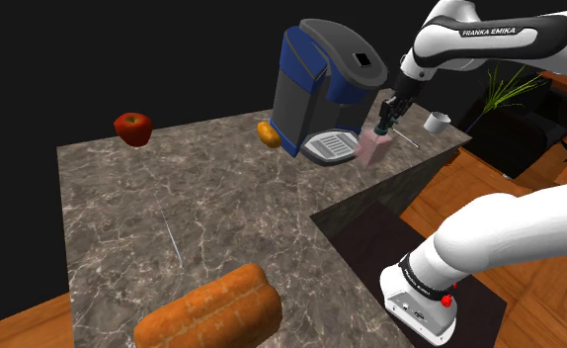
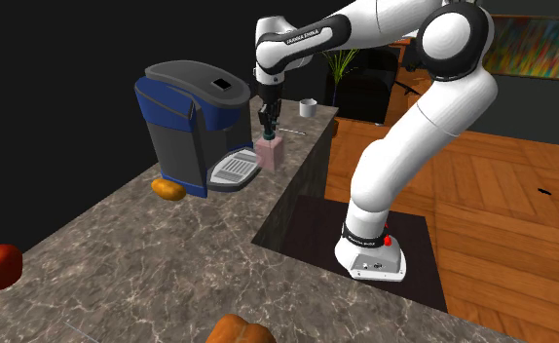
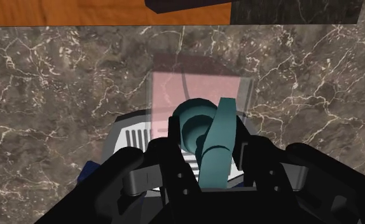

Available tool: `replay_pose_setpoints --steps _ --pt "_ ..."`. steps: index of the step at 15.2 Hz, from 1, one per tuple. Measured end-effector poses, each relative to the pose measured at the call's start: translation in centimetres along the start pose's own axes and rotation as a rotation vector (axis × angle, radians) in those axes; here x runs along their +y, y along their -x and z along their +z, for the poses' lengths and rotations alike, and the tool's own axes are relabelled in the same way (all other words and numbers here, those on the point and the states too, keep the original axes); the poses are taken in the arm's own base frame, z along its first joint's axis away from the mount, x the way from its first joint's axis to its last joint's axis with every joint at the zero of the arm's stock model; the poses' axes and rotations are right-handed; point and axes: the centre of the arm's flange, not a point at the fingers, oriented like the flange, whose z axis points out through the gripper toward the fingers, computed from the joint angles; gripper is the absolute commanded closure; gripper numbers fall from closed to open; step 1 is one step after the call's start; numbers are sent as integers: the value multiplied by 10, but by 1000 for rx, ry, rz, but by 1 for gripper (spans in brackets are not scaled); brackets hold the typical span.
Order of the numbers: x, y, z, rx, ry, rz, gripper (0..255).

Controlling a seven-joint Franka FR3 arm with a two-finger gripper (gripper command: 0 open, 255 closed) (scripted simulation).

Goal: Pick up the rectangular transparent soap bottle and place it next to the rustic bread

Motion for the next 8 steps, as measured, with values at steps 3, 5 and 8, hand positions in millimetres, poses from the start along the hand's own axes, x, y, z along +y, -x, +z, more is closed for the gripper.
replay_pose_setpoints --steps 3,5,8 --pt "0 0 -15 0 0 0 255" --pt "-1 -1 -26 0 0 0 255" --pt "-1 0 -42 0 0 0 255"
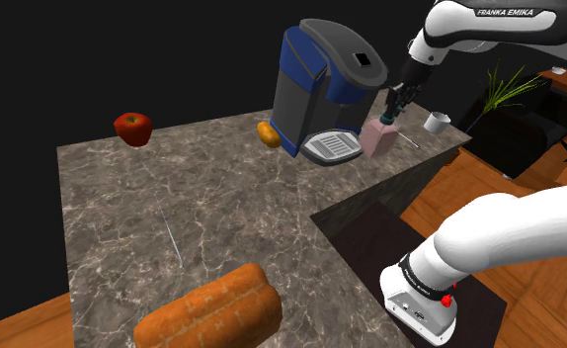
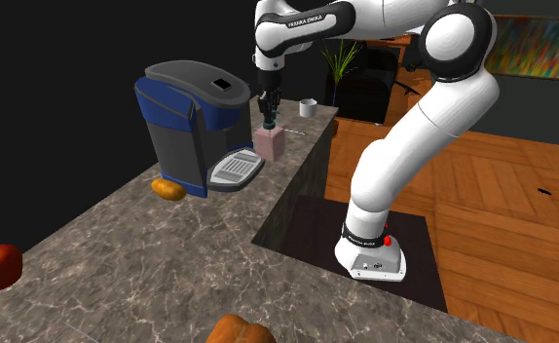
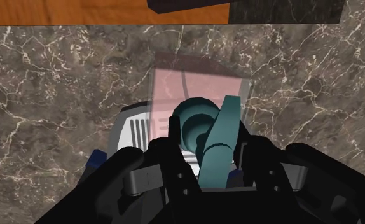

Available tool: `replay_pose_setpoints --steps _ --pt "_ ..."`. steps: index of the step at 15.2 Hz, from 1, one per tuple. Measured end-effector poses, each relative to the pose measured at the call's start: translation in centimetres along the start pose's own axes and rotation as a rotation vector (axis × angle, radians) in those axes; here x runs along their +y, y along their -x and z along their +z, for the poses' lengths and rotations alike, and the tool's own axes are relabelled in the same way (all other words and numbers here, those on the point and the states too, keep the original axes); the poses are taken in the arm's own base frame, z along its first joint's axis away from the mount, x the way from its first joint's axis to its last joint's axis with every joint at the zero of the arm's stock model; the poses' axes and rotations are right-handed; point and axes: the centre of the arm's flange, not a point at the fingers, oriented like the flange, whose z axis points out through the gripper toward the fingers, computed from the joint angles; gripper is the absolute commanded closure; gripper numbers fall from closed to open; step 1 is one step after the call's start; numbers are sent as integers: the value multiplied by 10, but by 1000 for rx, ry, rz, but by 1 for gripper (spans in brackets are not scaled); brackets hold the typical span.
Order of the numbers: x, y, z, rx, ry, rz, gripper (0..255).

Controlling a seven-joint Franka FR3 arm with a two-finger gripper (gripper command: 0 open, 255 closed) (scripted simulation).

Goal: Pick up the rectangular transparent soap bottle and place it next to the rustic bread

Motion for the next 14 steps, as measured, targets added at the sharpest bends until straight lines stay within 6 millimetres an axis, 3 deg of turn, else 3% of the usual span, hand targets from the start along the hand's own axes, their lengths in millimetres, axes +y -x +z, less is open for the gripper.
replay_pose_setpoints --steps 14 --pt "-2 1 -74 0 0 0 255"
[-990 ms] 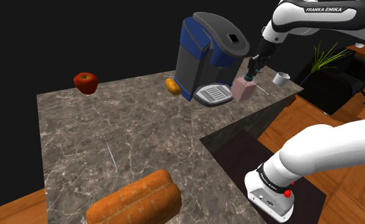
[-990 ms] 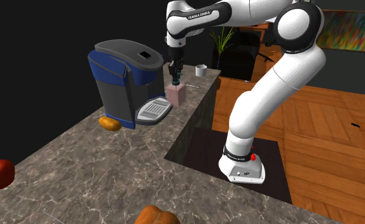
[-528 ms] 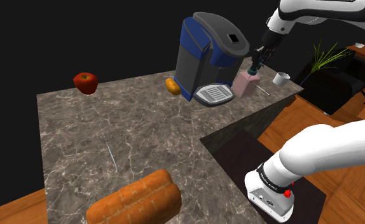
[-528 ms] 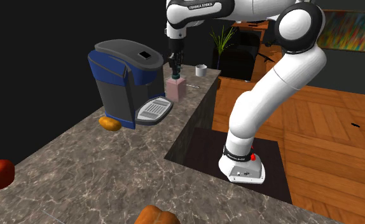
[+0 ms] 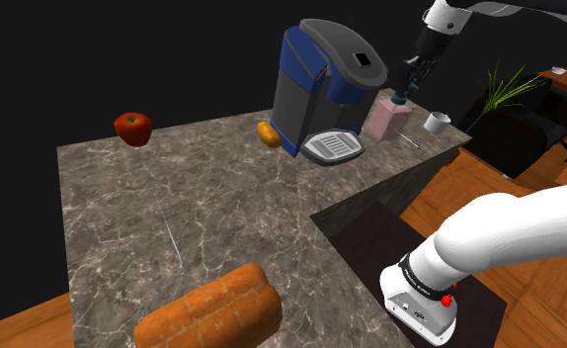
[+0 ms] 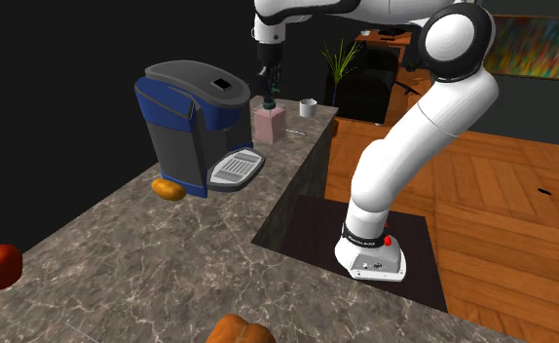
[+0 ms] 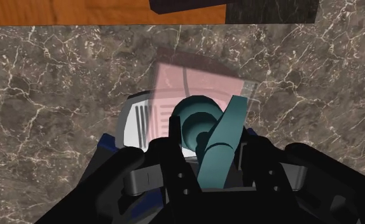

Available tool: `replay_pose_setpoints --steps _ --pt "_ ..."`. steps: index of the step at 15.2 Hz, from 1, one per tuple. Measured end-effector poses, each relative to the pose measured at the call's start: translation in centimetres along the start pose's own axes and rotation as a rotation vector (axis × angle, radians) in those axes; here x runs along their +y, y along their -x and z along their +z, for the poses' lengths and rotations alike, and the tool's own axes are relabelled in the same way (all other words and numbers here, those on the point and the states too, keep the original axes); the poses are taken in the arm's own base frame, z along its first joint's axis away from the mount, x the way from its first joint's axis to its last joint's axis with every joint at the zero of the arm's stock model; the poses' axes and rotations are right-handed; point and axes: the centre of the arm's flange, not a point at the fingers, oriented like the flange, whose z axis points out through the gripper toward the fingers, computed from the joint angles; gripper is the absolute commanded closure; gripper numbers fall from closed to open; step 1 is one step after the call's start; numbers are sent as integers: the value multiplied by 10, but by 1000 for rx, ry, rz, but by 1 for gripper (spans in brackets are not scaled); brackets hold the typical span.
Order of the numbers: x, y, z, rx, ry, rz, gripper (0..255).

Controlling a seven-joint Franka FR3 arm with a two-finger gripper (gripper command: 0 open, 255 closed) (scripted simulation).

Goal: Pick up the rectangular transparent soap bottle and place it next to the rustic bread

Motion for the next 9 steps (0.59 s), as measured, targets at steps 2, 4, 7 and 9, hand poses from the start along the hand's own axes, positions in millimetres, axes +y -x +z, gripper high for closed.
replay_pose_setpoints --steps 2,4,7,9 --pt "-1 0 -11 0 0 0 255" --pt "-2 0 -20 0 0 0 255" --pt "-2 0 -37 0 0 0 255" --pt "-2 -1 -48 0 0 0 255"
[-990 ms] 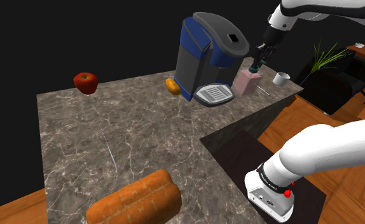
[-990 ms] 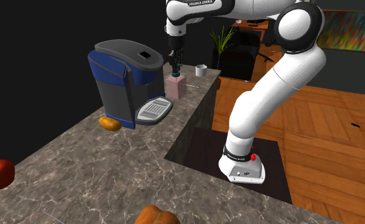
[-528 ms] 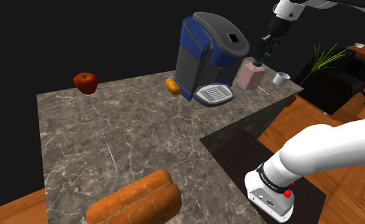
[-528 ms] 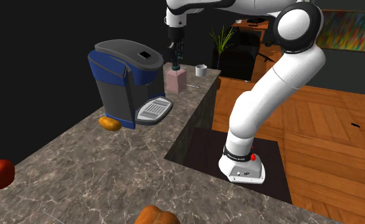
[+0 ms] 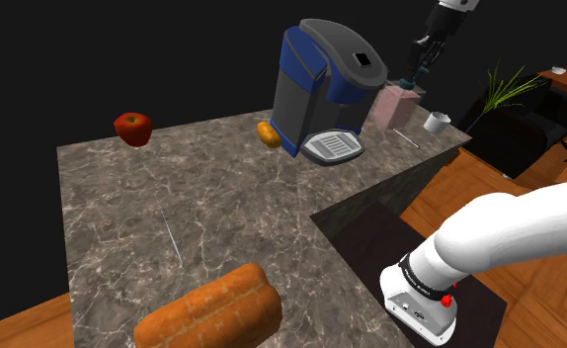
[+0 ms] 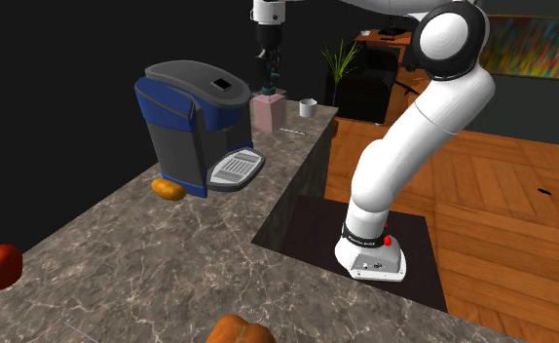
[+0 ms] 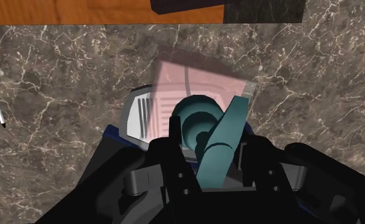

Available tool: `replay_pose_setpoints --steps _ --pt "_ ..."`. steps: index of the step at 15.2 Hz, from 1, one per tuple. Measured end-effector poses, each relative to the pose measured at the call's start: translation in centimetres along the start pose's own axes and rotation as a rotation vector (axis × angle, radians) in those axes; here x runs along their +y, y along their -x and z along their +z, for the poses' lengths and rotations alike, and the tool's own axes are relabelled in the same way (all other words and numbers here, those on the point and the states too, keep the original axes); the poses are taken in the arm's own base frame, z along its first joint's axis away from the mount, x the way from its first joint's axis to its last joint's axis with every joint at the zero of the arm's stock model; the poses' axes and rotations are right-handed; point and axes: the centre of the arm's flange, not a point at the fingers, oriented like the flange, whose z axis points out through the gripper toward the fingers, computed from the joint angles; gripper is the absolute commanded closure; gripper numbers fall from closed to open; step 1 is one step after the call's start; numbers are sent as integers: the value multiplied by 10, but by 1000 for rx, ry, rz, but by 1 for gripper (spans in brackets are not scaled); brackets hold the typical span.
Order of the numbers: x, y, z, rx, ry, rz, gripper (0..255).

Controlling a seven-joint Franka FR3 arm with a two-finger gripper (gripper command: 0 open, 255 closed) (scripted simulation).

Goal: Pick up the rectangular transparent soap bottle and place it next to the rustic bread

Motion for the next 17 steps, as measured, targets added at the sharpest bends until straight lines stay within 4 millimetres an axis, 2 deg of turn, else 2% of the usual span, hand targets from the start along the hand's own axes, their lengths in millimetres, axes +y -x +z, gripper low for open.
replay_pose_setpoints --steps 2,5,9,17 --pt "0 -1 -9 0 0 0 255" --pt "-21 12 -10 0 -1 -1 255" --pt "-66 48 -8 0 -1 -1 255" --pt "-150 104 -8 0 -1 -1 255"
